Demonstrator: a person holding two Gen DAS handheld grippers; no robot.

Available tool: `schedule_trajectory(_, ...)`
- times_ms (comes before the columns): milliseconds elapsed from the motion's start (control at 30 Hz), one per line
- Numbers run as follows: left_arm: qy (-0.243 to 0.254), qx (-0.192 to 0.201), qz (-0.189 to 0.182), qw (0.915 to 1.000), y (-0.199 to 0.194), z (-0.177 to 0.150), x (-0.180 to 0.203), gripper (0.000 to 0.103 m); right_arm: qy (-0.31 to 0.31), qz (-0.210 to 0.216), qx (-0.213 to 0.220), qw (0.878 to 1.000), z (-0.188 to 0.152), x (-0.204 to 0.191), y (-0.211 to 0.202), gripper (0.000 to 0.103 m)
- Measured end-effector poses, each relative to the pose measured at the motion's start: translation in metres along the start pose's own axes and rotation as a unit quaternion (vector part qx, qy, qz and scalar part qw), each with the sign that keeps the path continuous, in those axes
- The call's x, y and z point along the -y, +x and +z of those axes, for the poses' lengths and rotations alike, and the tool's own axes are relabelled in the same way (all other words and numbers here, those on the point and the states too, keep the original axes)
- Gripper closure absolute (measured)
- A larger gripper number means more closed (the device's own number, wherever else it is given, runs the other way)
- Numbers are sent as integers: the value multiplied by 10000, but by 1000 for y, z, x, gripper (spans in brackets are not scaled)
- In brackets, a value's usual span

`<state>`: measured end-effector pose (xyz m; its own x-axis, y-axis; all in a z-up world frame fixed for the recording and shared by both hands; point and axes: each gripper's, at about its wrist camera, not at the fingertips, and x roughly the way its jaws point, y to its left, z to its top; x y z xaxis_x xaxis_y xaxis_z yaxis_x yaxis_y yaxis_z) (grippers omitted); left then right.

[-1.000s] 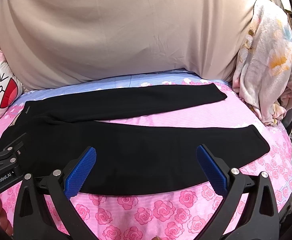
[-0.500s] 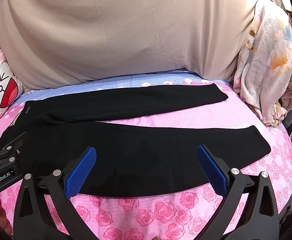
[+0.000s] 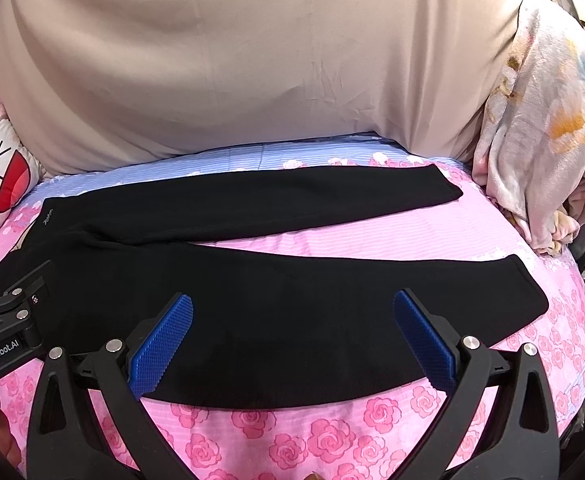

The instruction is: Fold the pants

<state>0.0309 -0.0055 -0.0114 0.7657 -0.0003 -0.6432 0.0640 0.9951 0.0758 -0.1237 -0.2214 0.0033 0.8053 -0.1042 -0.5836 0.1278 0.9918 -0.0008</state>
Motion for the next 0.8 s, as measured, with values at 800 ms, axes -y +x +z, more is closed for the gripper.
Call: schedule_trajectory(800,-12,-44,73,10000,8,1,0,5,28,30,-34,10000,1,-2,8,5)
